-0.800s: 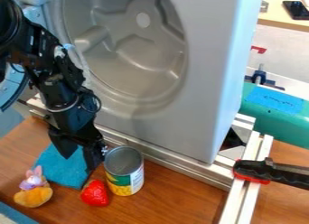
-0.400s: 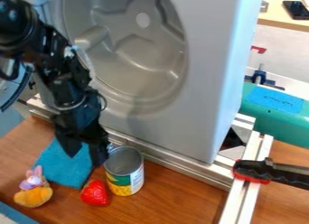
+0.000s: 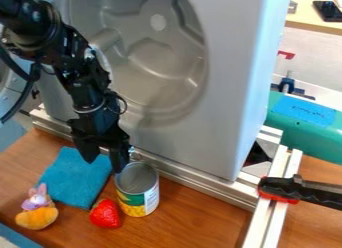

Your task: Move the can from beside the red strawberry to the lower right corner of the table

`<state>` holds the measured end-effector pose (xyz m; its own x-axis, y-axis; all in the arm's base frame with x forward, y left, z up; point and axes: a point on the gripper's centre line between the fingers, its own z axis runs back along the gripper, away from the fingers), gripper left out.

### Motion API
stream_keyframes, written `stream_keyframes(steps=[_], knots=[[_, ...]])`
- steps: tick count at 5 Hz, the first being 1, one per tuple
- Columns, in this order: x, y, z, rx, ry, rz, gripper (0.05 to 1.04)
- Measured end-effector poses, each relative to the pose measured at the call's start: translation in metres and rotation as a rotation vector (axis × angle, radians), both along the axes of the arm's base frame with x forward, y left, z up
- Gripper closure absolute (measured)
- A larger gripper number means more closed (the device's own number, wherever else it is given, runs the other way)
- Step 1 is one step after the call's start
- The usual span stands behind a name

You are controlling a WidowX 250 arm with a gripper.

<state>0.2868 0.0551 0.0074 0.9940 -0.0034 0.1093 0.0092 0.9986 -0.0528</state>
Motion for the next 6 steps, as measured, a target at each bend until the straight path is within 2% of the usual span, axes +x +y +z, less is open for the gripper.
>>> stream_keyframes(steps=[1, 2, 3, 4, 6], knots=[[0.008, -0.006, -0.010, -0.010, -0.019, -0.009, 0.083], [0.015, -0.008, -0.010, -0.001, -0.058, 0.008, 0.083], [0.017, -0.014, -0.016, -0.006, -0.060, 0.018, 0.083], [0.014, -0.019, -0.023, 0.013, -0.054, 0.022, 0.083], [0.010, -0.018, -0.033, 0.069, 0.007, 0.027, 0.083]])
